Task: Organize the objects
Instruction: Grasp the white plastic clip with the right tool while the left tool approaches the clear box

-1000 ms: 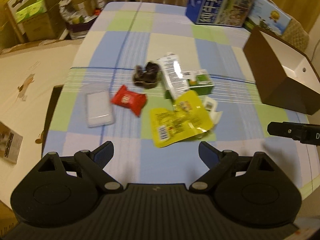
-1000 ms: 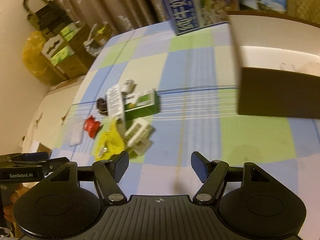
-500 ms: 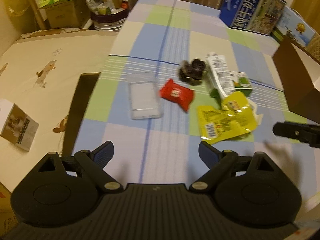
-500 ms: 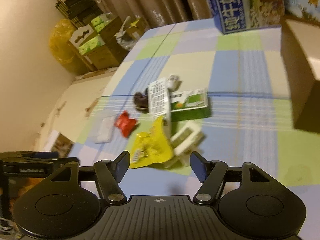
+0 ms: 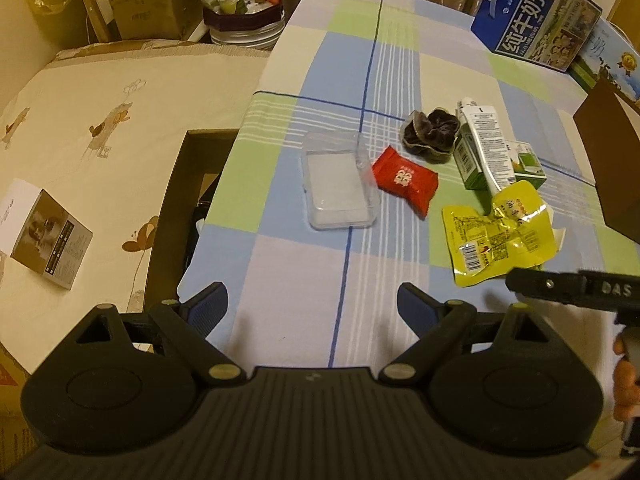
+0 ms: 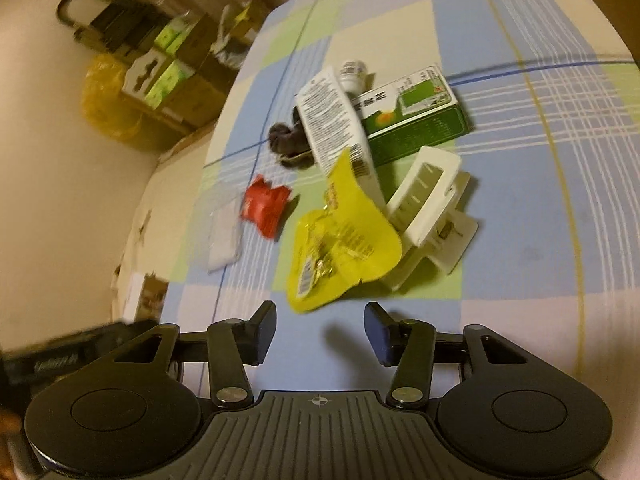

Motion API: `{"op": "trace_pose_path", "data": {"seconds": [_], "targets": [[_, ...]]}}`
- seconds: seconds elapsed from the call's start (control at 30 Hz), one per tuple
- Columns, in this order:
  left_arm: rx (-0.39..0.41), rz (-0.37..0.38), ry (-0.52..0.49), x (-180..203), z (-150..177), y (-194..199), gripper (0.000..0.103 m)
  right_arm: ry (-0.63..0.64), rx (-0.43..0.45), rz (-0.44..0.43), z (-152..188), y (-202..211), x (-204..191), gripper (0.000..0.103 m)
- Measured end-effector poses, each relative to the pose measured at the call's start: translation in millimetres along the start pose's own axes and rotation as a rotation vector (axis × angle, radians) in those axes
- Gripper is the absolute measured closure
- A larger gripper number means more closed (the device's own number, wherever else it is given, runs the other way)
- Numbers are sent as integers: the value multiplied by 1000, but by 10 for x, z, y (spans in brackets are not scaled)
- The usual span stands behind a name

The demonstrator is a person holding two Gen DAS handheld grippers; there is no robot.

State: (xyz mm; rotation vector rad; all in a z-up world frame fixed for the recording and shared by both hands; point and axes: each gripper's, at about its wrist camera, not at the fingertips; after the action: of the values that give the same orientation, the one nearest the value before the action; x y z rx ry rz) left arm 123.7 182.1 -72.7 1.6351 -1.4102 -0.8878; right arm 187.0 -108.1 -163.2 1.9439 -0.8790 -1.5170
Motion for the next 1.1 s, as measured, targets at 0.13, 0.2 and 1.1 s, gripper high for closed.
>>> {"op": "trace_pose_path", "data": {"seconds": [0.13, 0.2, 1.1], "targets": [[-2, -1, 4, -29, 10, -14, 13, 19, 30, -19, 1, -45, -20, 58], [-3, -2, 8, -44, 9, -18, 13, 24, 60, -38, -1, -23, -45, 59], [3, -11, 18, -146, -144, -220, 14, 68, 179, -63, -391, -174, -351, 103]]}}
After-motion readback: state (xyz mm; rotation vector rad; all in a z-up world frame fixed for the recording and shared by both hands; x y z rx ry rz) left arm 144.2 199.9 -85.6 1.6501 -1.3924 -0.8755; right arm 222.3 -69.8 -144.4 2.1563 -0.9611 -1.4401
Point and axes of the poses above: each gripper's, at about its wrist camera, not at the fingertips, and y roughly against the way its jaws point, x to its right, z to its underside, and after that the axes turned 9 degrees about -y, right-handed
